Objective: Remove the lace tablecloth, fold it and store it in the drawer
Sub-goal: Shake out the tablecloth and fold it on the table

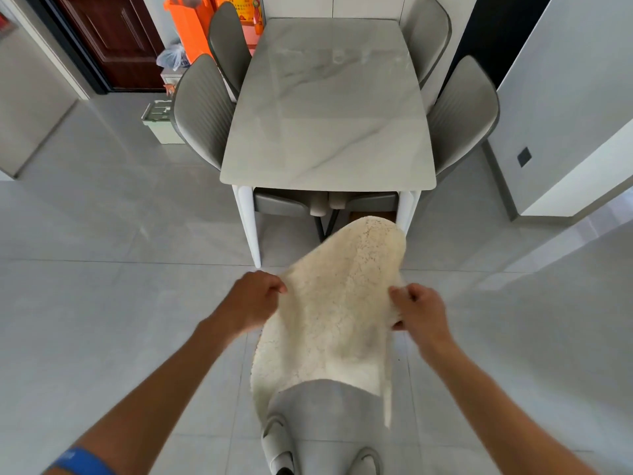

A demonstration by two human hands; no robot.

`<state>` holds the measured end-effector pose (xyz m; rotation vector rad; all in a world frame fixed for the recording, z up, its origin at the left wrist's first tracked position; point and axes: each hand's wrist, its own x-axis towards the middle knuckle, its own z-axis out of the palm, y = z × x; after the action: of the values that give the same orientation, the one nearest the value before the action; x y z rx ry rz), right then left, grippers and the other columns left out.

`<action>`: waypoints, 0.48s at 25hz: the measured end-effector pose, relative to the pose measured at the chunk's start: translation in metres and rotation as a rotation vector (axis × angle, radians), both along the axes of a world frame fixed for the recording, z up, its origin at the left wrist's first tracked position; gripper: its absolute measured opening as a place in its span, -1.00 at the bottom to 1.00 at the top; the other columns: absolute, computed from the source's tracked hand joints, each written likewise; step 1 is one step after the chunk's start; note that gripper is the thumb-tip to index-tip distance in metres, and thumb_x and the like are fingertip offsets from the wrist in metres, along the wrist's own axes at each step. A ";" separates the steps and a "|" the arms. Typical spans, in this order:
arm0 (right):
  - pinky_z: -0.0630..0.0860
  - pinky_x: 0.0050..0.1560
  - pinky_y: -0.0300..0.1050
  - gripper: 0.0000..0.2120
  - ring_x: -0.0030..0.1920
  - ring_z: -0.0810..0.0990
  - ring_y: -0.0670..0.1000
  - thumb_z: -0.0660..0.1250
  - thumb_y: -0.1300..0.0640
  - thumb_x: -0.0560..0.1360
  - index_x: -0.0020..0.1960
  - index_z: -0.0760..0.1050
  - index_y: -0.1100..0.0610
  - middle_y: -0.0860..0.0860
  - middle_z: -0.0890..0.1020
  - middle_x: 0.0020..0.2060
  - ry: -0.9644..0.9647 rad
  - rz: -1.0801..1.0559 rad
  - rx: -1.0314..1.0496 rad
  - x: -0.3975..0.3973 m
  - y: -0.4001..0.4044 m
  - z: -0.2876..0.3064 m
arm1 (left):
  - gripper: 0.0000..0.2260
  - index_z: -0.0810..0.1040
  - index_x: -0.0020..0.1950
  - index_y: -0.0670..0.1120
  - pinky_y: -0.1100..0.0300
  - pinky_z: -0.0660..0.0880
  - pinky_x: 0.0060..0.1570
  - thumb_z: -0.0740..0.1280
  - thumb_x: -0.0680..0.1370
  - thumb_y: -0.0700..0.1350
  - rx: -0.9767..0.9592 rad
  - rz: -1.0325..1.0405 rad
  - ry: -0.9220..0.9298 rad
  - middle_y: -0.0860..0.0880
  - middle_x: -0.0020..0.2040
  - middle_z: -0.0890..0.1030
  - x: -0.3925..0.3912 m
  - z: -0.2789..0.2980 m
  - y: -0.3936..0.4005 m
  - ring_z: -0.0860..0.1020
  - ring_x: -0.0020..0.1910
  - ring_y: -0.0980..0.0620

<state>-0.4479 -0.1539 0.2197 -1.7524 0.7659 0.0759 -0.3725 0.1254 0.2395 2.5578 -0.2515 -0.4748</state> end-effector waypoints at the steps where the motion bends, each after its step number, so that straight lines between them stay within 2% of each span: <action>1: 0.68 -0.34 0.10 -0.73 -0.32 0.67 0.17 0.35 0.17 0.53 -0.32 0.48 0.25 0.23 0.63 -0.29 0.010 0.035 0.039 -0.006 0.021 0.000 | -0.69 0.68 0.05 -0.03 0.31 0.41 0.03 0.17 0.52 -0.24 -0.019 -0.031 -0.004 0.02 0.07 0.67 -0.009 0.000 -0.018 0.55 -0.08 0.14; 4: 0.68 -0.33 0.03 -0.80 -0.22 0.69 0.23 0.35 0.22 0.50 -0.26 0.45 0.29 0.28 0.61 -0.22 0.077 0.003 0.280 -0.013 0.070 -0.001 | -0.73 0.69 0.00 -0.05 0.24 0.51 0.00 0.19 0.53 -0.19 -0.065 -0.129 -0.021 0.02 0.00 0.68 -0.028 0.005 -0.059 0.60 -0.07 0.07; 6: 0.67 -0.29 -0.04 -0.85 -0.19 0.71 0.22 0.33 0.23 0.49 -0.09 0.54 0.34 0.29 0.67 -0.16 0.117 -0.058 0.444 -0.012 0.083 0.007 | -0.78 0.67 -0.02 -0.07 0.24 0.54 -0.11 0.22 0.55 -0.14 -0.062 -0.188 -0.045 0.01 -0.08 0.67 -0.038 0.011 -0.073 0.60 -0.16 0.05; 9: 0.67 -0.23 -0.05 -0.82 -0.18 0.74 0.15 0.31 0.21 0.49 -0.01 0.61 0.30 0.23 0.72 -0.17 0.104 -0.087 0.582 -0.011 0.080 0.018 | -0.78 0.66 0.05 -0.04 0.34 0.46 -0.19 0.24 0.56 -0.04 -0.094 -0.228 -0.064 0.03 -0.10 0.64 -0.045 0.026 -0.076 0.57 -0.19 0.08; 12: 0.65 -0.16 -0.05 -0.82 -0.17 0.73 0.08 0.34 0.17 0.47 -0.02 0.68 0.21 0.15 0.74 -0.16 0.079 -0.056 0.622 -0.011 0.072 0.027 | -0.70 0.61 0.12 0.06 0.40 0.36 -0.20 0.30 0.50 0.19 -0.142 -0.318 -0.041 0.15 -0.14 0.56 -0.050 0.037 -0.073 0.55 -0.13 0.08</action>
<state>-0.4591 -0.0821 0.2471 -1.1411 0.7475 0.3130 -0.4228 0.0523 0.2761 2.3980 -0.6886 -0.5005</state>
